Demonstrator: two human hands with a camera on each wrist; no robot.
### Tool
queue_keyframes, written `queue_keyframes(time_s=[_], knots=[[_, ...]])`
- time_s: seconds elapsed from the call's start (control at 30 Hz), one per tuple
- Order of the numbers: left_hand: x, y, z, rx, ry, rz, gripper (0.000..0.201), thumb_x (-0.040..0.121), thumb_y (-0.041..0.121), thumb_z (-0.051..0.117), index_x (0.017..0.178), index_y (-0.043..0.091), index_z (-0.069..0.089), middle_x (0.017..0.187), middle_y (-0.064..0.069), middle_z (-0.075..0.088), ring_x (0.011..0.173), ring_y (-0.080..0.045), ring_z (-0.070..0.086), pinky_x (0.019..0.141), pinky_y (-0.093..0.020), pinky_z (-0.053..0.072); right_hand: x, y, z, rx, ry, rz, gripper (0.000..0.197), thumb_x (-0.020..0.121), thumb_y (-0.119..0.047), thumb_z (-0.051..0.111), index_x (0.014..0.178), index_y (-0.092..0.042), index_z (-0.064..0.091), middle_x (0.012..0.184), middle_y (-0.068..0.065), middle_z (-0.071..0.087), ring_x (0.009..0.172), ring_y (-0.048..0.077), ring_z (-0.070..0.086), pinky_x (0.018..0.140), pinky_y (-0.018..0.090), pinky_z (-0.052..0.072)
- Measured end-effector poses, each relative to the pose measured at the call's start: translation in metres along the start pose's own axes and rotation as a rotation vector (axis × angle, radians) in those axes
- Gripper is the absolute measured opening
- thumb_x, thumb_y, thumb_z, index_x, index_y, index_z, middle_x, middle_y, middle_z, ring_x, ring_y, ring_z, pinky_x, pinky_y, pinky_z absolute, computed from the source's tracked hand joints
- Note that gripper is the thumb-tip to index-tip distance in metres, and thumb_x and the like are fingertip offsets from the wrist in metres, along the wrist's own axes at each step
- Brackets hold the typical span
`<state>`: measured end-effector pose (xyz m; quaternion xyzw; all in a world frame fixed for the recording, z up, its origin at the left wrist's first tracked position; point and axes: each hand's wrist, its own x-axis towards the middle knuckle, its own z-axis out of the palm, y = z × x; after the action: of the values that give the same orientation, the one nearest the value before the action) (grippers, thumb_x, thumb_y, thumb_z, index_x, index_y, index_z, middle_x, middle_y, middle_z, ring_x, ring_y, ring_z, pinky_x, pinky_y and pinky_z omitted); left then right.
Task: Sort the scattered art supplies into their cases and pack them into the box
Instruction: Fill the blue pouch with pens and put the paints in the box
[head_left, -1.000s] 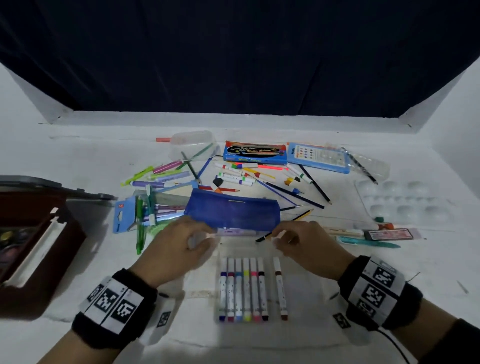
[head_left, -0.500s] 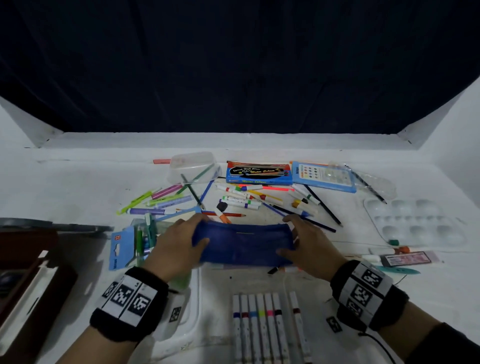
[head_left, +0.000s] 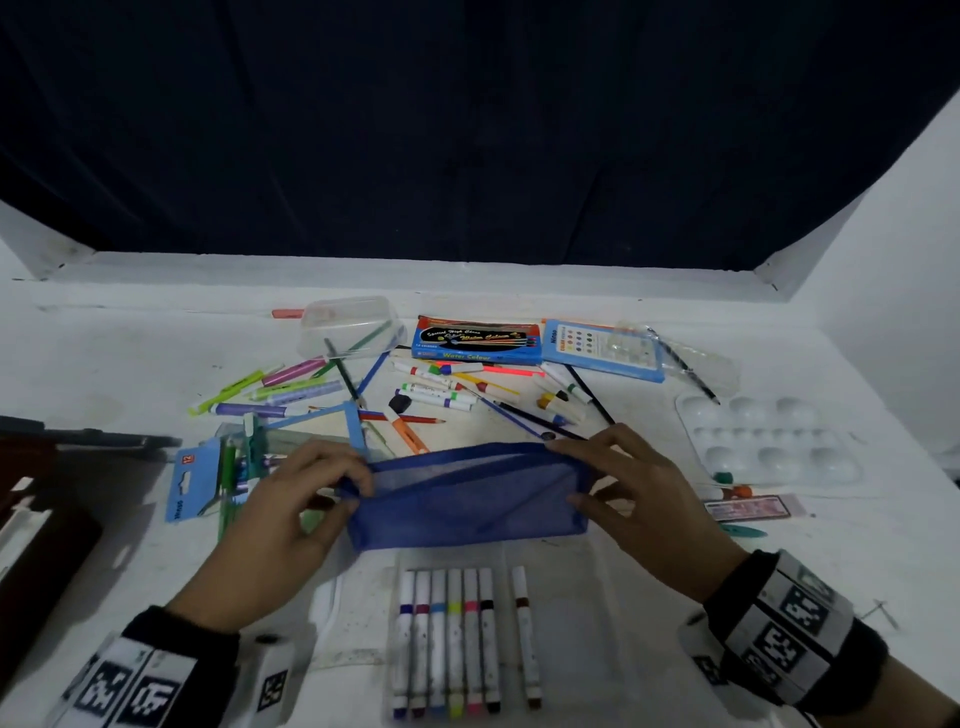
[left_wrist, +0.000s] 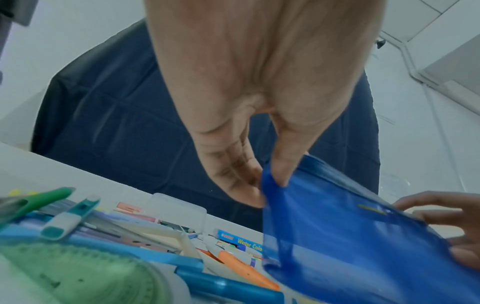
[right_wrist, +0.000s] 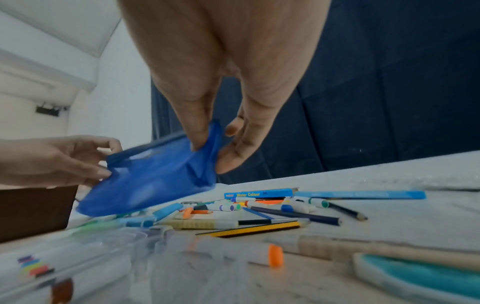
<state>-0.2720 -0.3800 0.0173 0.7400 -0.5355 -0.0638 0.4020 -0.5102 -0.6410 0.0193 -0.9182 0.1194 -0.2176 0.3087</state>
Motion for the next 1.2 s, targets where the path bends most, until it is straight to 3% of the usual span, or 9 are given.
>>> queue_keyframes(time_s=[0.2, 0.33, 0.43, 0.53, 0.6, 0.7, 0.93, 1.07, 1.2], knots=[[-0.015, 0.034, 0.009, 0.136, -0.174, -0.034, 0.008, 0.081, 0.041, 0.064, 0.087, 0.038, 0.068, 0.098, 0.023, 0.066, 0.091, 0.0, 0.064, 0.072, -0.019, 0.05, -0.026, -0.001, -0.019, -0.172, -0.204, -0.087, 0.047, 0.086, -0.005, 0.068, 0.116, -0.039, 0.057, 0.116, -0.013, 0.038, 0.093, 0.004, 0.054, 0.08, 0.021, 0.051], [-0.016, 0.054, 0.022, 0.126, -0.136, -0.114, 0.037, 0.089, 0.061, 0.05, 0.077, 0.035, 0.073, 0.085, 0.017, 0.065, 0.08, -0.004, 0.063, 0.063, -0.017, 0.047, -0.041, -0.006, -0.021, -0.217, -0.37, -0.147, 0.024, 0.089, -0.018, 0.062, 0.102, -0.037, 0.057, 0.118, -0.013, 0.036, 0.092, 0.003, 0.049, 0.08, 0.026, 0.049], [-0.018, 0.057, 0.036, 0.166, -0.091, -0.135, 0.004, 0.087, 0.035, 0.073, 0.084, 0.039, 0.073, 0.088, 0.017, 0.062, 0.081, -0.005, 0.062, 0.059, -0.015, 0.047, -0.047, -0.009, -0.018, -0.171, -0.404, -0.159, 0.009, 0.094, -0.043, 0.053, 0.097, -0.035, 0.056, 0.112, -0.016, 0.041, 0.094, 0.002, 0.047, 0.082, 0.026, 0.047], [-0.02, 0.054, 0.046, 0.073, -0.174, -0.169, 0.059, 0.082, -0.007, 0.066, 0.115, 0.042, 0.069, 0.115, 0.022, 0.057, 0.106, -0.002, 0.058, 0.068, -0.015, 0.05, -0.045, -0.01, -0.011, -0.172, -0.35, -0.156, 0.023, 0.099, -0.05, 0.039, 0.091, -0.034, 0.054, 0.1, -0.012, 0.046, 0.085, 0.007, 0.049, 0.076, 0.03, 0.045], [-0.019, 0.06, 0.049, -0.047, -0.282, -0.211, 0.08, 0.087, -0.014, 0.053, 0.132, 0.053, 0.055, 0.138, 0.03, 0.047, 0.131, 0.006, 0.043, 0.093, -0.019, 0.05, -0.041, -0.012, -0.008, -0.19, -0.298, -0.169, 0.019, 0.099, -0.043, 0.043, 0.084, -0.032, 0.048, 0.092, -0.009, 0.048, 0.077, 0.011, 0.049, 0.07, 0.033, 0.045], [-0.019, 0.064, 0.05, -0.104, -0.354, -0.269, 0.094, 0.092, -0.015, 0.046, 0.131, 0.07, 0.036, 0.143, 0.043, 0.037, 0.136, 0.018, 0.03, 0.109, -0.013, 0.032, -0.034, -0.014, -0.009, -0.122, -0.273, -0.134, 0.005, 0.094, -0.031, 0.052, 0.09, -0.029, 0.051, 0.092, -0.01, 0.05, 0.075, 0.01, 0.05, 0.068, 0.032, 0.047], [-0.028, 0.076, 0.02, -0.218, -0.145, -0.374, 0.043, 0.093, 0.008, 0.063, 0.126, 0.036, 0.066, 0.126, 0.025, 0.065, 0.124, 0.004, 0.055, 0.098, -0.01, 0.044, 0.007, 0.007, -0.011, -0.006, -0.007, -0.079, 0.008, 0.098, -0.017, 0.049, 0.096, -0.021, 0.056, 0.088, -0.006, 0.059, 0.082, 0.01, 0.056, 0.074, 0.031, 0.049], [-0.036, 0.083, 0.003, -0.291, 0.0, -0.447, 0.042, 0.08, 0.023, 0.071, 0.118, 0.041, 0.071, 0.122, 0.016, 0.07, 0.121, -0.004, 0.061, 0.103, -0.036, 0.05, 0.029, 0.032, 0.001, -0.305, -0.271, 0.035, 0.018, 0.095, -0.021, 0.052, 0.111, -0.023, 0.058, 0.111, -0.002, 0.059, 0.103, 0.018, 0.054, 0.09, 0.043, 0.048], [-0.041, 0.089, -0.007, -0.335, 0.084, -0.464, 0.046, 0.074, 0.025, 0.076, 0.116, 0.045, 0.071, 0.118, 0.014, 0.072, 0.119, -0.004, 0.062, 0.1, -0.032, 0.049, 0.042, 0.028, 0.019, -0.681, -0.545, 0.001, 0.03, 0.098, -0.024, 0.043, 0.127, -0.025, 0.051, 0.128, 0.001, 0.05, 0.121, 0.023, 0.045, 0.096, 0.044, 0.041]])
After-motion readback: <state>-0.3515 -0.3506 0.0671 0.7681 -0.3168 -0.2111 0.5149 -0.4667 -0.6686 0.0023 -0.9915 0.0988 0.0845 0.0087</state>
